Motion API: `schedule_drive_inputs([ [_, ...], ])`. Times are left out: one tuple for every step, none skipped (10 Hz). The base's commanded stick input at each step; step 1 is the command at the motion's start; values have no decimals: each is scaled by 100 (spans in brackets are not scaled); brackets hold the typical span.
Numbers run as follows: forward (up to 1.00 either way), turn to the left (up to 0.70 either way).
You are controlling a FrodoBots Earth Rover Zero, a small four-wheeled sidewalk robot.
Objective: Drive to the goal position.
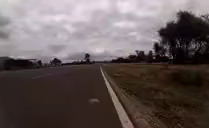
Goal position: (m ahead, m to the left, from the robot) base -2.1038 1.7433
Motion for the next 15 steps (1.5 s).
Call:
schedule_drive_inputs([
  [50, 0],
  [50, 0],
  [50, 0],
  [50, 0],
  [50, 21],
  [50, 46],
  [50, 50],
  [50, 50],
  [50, 35],
  [50, 11],
  [50, 0],
  [50, 0],
  [50, 0],
  [50, 0],
  [50, 0],
])
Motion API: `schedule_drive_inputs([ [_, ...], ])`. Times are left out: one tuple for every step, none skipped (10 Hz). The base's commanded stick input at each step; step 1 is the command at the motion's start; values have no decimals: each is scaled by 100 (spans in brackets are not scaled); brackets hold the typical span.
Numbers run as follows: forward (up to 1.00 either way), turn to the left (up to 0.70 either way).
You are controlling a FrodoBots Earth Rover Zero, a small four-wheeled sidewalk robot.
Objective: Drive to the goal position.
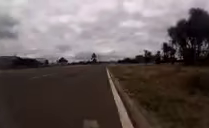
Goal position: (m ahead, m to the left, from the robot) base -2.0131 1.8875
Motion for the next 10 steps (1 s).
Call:
schedule_drive_inputs([
  [50, 0],
  [42, 0],
  [18, 0],
  [0, 0],
  [0, 0],
  [0, 4],
  [0, 29],
  [0, 50],
  [0, 50],
  [0, 50],
])
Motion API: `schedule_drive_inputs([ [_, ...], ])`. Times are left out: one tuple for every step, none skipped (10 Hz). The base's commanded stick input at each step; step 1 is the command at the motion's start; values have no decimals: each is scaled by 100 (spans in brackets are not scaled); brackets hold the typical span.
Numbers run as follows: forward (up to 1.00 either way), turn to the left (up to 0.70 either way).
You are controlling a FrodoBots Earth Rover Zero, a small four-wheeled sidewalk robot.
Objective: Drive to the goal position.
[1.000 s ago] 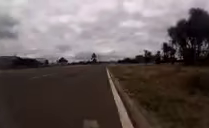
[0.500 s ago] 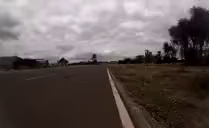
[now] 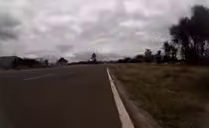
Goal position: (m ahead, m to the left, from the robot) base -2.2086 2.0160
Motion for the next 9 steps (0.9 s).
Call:
schedule_drive_inputs([
  [0, 50],
  [0, 50],
  [0, 50],
  [0, 50],
  [0, 50],
  [0, 50],
  [0, 50],
  [0, 50],
  [0, 50],
])
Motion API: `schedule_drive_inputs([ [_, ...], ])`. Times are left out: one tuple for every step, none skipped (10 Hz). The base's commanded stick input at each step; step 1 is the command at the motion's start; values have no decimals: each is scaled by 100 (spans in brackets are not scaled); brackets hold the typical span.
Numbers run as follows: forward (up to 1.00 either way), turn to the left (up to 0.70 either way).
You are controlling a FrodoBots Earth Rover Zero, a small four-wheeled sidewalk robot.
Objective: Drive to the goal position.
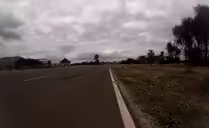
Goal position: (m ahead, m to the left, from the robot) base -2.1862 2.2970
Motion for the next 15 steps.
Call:
schedule_drive_inputs([
  [0, 50],
  [0, 50],
  [0, 50],
  [0, 50],
  [0, 50],
  [0, 50],
  [0, 50],
  [0, 50],
  [0, 50],
  [0, 50],
  [0, 50],
  [0, 50],
  [0, 50],
  [0, 50],
  [0, 50],
])
